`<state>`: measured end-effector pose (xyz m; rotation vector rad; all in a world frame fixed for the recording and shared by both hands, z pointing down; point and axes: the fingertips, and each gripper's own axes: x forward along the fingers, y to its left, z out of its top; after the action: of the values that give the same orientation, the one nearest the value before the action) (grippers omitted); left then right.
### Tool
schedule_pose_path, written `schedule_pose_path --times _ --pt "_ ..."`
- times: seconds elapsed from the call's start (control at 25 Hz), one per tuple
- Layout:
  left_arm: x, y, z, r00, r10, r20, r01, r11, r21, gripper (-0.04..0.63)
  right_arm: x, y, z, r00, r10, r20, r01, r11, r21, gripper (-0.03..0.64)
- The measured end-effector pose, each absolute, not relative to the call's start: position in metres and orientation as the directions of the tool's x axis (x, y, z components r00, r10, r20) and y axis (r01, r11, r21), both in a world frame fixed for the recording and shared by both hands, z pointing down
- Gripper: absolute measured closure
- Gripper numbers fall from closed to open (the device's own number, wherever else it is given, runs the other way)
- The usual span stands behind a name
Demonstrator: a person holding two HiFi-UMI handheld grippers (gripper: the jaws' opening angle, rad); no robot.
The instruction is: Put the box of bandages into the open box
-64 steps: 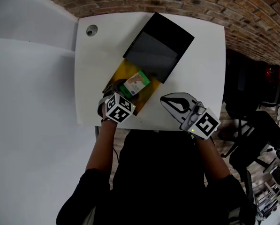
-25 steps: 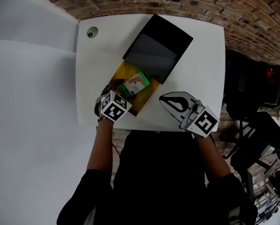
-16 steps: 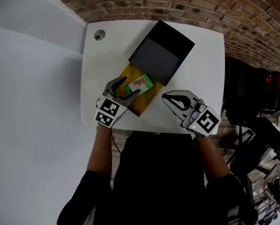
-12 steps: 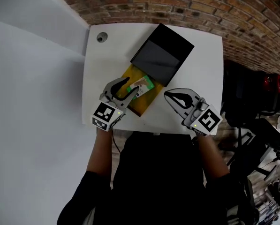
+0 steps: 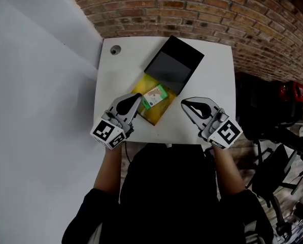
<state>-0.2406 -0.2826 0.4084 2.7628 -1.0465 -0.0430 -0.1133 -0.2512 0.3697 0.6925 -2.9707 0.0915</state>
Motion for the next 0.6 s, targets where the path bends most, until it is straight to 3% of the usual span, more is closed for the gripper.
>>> schedule_pose_path --times 0.6 --pt "-0.206 -0.176 0.394 0.861 -0.507 -0.039 -0.504 -0.861 0.074 0.579 -0.056 -0.142 0.353 -0.849 -0.504 0.157 -0.504 0.863 0.040 0.612"
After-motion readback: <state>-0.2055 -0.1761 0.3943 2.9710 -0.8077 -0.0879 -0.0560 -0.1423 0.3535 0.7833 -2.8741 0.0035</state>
